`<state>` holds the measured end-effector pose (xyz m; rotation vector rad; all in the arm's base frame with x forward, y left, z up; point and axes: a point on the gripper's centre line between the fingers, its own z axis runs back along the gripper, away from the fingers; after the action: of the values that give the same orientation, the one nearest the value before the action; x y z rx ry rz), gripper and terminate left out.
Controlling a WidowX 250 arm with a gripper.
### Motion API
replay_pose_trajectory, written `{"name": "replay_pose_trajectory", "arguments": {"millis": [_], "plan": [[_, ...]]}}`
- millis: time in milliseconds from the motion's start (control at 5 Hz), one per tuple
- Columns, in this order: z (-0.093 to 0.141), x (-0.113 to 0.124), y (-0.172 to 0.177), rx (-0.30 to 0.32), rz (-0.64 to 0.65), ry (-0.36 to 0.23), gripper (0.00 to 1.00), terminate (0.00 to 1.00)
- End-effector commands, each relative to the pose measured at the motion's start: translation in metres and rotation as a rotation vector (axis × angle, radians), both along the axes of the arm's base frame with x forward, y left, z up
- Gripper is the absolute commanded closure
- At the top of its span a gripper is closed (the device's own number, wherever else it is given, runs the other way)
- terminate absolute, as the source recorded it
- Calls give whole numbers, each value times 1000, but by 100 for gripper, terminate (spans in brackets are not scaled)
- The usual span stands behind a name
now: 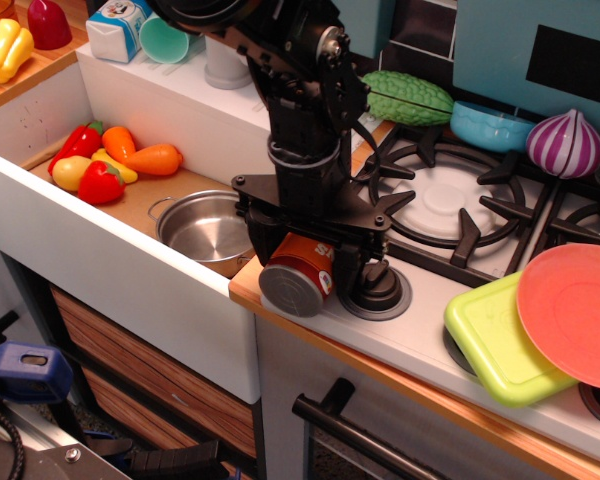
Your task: Put can in pot
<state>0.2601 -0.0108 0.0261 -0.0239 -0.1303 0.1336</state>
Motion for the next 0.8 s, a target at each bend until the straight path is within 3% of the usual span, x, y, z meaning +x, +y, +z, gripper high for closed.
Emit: {"name": "replay_pose_trajectory", "arguments": {"millis": [0, 200, 400, 600], "plan": [[22, 21, 40, 183, -54, 4, 100, 0], [37, 39, 77, 272, -104, -6, 100, 0], [41, 55, 107, 314, -153, -22, 100, 0], [29, 69, 127, 298, -198, -52, 100, 0]]}}
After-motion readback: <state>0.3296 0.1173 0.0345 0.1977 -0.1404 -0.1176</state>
